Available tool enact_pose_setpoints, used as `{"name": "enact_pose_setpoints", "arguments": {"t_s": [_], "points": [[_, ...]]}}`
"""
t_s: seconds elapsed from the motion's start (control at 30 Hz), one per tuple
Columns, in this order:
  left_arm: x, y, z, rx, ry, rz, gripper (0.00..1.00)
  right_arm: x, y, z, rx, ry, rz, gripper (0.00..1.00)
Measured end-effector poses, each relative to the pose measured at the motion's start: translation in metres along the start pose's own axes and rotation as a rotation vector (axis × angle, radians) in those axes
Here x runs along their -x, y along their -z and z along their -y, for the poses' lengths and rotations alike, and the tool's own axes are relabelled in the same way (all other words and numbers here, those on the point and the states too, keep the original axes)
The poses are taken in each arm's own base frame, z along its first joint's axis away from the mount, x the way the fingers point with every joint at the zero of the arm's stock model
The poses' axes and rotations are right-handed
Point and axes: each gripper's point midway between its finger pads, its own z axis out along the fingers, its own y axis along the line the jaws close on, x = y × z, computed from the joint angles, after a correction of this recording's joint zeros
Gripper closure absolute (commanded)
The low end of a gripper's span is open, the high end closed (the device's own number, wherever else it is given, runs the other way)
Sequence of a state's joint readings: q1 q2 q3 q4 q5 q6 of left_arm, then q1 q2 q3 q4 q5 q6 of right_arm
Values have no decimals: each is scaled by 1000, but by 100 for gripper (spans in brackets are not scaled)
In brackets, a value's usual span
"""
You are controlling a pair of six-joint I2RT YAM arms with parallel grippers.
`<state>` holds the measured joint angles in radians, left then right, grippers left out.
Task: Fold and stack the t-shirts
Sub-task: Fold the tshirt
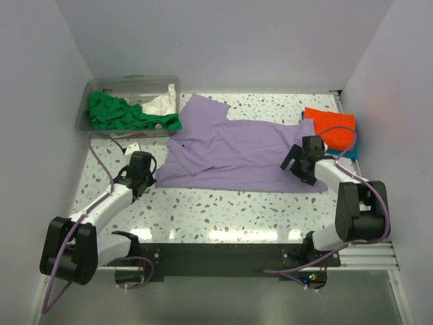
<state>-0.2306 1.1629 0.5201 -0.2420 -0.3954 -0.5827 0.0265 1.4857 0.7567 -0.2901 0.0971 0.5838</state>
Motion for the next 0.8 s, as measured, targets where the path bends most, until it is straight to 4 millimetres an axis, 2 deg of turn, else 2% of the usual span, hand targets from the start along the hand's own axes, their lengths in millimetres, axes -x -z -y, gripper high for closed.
{"name": "enact_pose_setpoints", "arguments": {"t_s": [0.17,0.23,0.33,0.43,0.53,0.67,0.8], "points": [[5,7,9,-51,5,18,76,-4,4,6,-13,0,4,10],[11,14,22,-111,7,43,76,-7,6,8,-17,5,0,10],[17,27,59,-251,-13,89,76,-11,14,6,-24,29,-1,10],[7,34,101,-389,-56,77,76,-17,24,-3,-23,85,15,10],[-12,24,131,-472,-95,17,77,-20,40,-18,3,142,40,10],[-34,6,142,-495,-113,-47,77,-17,52,-35,65,174,72,10],[-41,1,147,-535,-101,-36,79,-24,43,-40,81,195,34,10]]}}
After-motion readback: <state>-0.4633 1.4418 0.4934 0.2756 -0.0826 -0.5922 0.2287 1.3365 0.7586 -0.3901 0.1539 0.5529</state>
